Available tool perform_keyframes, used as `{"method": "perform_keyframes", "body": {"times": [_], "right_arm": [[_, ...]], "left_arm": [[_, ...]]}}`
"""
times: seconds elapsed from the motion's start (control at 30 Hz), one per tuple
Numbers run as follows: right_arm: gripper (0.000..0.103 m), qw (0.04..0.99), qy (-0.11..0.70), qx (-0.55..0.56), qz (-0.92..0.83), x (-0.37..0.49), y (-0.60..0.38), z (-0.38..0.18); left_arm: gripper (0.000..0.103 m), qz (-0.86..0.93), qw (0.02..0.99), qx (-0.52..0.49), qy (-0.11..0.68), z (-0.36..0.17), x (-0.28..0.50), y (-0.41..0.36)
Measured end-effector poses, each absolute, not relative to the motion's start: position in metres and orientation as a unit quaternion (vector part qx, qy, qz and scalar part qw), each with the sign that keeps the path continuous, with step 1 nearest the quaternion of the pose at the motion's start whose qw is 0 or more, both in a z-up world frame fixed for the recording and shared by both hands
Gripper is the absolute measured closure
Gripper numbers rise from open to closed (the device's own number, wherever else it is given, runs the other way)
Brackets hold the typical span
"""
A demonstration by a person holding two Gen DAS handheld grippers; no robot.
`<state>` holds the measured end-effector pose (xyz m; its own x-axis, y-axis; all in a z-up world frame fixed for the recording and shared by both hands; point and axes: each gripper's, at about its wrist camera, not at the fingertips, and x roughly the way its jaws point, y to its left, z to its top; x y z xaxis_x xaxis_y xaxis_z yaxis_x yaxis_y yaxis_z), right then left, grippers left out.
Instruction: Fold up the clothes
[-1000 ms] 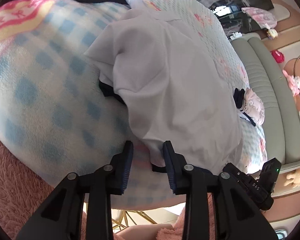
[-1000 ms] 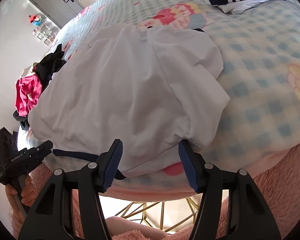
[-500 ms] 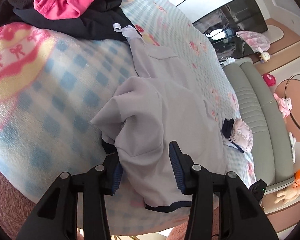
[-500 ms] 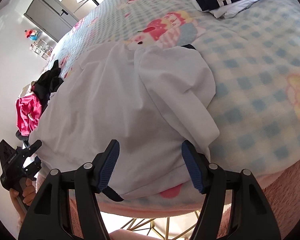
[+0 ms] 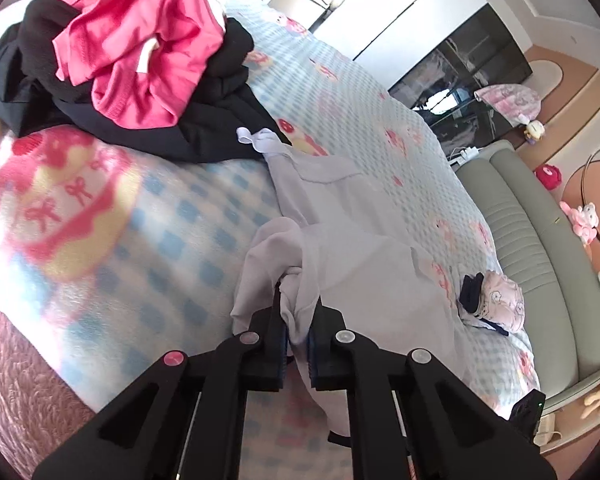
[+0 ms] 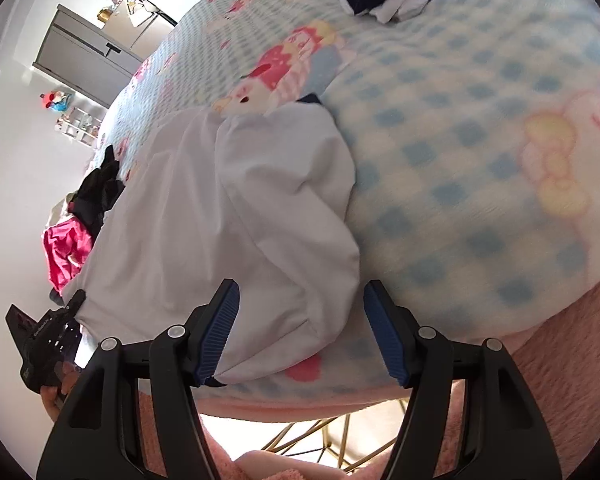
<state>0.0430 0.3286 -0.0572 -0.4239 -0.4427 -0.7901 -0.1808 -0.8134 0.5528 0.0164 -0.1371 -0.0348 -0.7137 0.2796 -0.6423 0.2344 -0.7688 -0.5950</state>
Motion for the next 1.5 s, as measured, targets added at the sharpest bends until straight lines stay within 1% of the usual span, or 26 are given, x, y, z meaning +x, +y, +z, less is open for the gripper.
{"method": "perform_keyframes", "body": {"times": [0.1,0.13,0.17,0.2,0.23,0.3,0.37,0.4,0.43,0.53,0.6,0.67,0.7,0.73,0.77,0.8,0.83,1.0,1.17,1.27,1.3,1.33,1.37,1.4,1.47,1.5], "right_arm": [[0.036,0.094,-0.292,0.535,-0.787,0.036,0.311,-0.068],[0.036,0.096,-0.284,0.535,-0.790,0.032,0.304,-0.071],[0.036,0.099,-0.283,0.533,-0.791,0.028,0.301,-0.072],[0.036,0.102,-0.285,0.530,-0.792,0.023,0.298,-0.074],[0.036,0.105,-0.287,0.528,-0.792,0.019,0.295,-0.076],[0.042,0.110,-0.292,0.519,-0.796,0.011,0.290,-0.076],[0.061,0.116,-0.297,0.501,-0.805,0.004,0.288,-0.070],[0.075,0.121,-0.298,0.491,-0.810,0.002,0.287,-0.066],[0.083,0.128,-0.298,0.483,-0.813,0.000,0.286,-0.062],[0.083,0.164,-0.296,0.485,-0.807,-0.005,0.277,-0.058],[0.079,0.185,-0.288,0.503,-0.793,-0.011,0.267,-0.063],[0.068,0.188,-0.281,0.528,-0.779,-0.022,0.254,-0.076],[0.058,0.187,-0.276,0.537,-0.775,-0.028,0.246,-0.082],[0.058,0.185,-0.269,0.545,-0.772,-0.034,0.239,-0.088],[0.064,0.176,-0.253,0.553,-0.774,-0.037,0.233,-0.090],[0.086,0.164,-0.227,0.555,-0.784,-0.036,0.228,-0.082],[0.091,0.165,-0.210,0.539,-0.799,-0.030,0.225,-0.067],[0.095,0.193,-0.203,0.428,-0.859,0.011,0.249,0.015],[0.093,0.185,-0.216,0.450,-0.846,0.003,0.256,0.002],[0.089,0.192,-0.239,0.496,-0.812,-0.002,0.255,-0.037],[0.080,0.189,-0.246,0.505,-0.805,-0.003,0.251,-0.049],[0.059,0.186,-0.249,0.514,-0.800,-0.005,0.246,-0.062],[0.052,0.182,-0.249,0.524,-0.794,-0.009,0.241,-0.074],[0.051,0.178,-0.249,0.534,-0.788,-0.012,0.236,-0.087],[0.054,0.172,-0.244,0.538,-0.788,-0.018,0.230,-0.091],[0.064,0.176,-0.239,0.533,-0.792,-0.018,0.229,-0.086]], "left_arm": [[0.094,0.846,0.045,-0.396,-0.354,-0.044,0.018,-0.146],[0.089,0.837,0.056,-0.406,-0.362,-0.050,0.016,-0.146],[0.082,0.827,0.071,-0.418,-0.368,-0.056,0.012,-0.143],[0.063,0.817,0.086,-0.431,-0.374,-0.063,0.007,-0.140],[0.053,0.813,0.086,-0.439,-0.372,-0.069,0.003,-0.137],[0.055,0.810,0.085,-0.453,-0.363,-0.078,-0.007,-0.131],[0.070,0.811,0.097,-0.453,-0.357,-0.077,-0.014,-0.127],[0.077,0.812,0.122,-0.437,-0.368,-0.069,-0.014,-0.125],[0.077,0.811,0.148,-0.419,-0.379,-0.060,-0.013,-0.124],[0.077,0.803,0.229,-0.395,-0.383,-0.037,-0.012,-0.113],[0.070,0.802,0.236,-0.412,-0.363,-0.038,-0.015,-0.102],[0.066,0.793,0.214,-0.446,-0.357,-0.056,-0.024,-0.097],[0.068,0.787,0.202,-0.463,-0.354,-0.065,-0.029,-0.095],[0.074,0.789,0.183,-0.471,-0.350,-0.071,-0.030,-0.094],[0.087,0.801,0.157,-0.468,-0.338,-0.070,-0.028,-0.094],[0.098,0.814,0.155,-0.450,-0.332,-0.060,-0.022,-0.094],[0.098,0.827,0.155,-0.431,-0.326,-0.050,-0.016,-0.094],[0.098,0.865,0.171,-0.354,-0.312,-0.008,0.006,-0.098],[0.098,0.820,0.189,-0.403,-0.360,-0.048,-0.011,-0.096],[0.094,0.790,0.208,-0.432,-0.382,-0.074,-0.015,-0.087],[0.089,0.778,0.217,-0.442,-0.389,-0.083,-0.017,-0.086],[0.079,0.763,0.230,-0.451,-0.402,-0.092,-0.019,-0.085],[0.075,0.746,0.231,-0.465,-0.417,-0.102,-0.021,-0.086],[0.073,0.729,0.230,-0.479,-0.432,-0.112,-0.023,-0.086],[0.079,0.733,0.214,-0.480,-0.432,-0.113,-0.020,-0.089],[0.088,0.752,0.199,-0.470,-0.418,-0.105,-0.018,-0.091]]}}
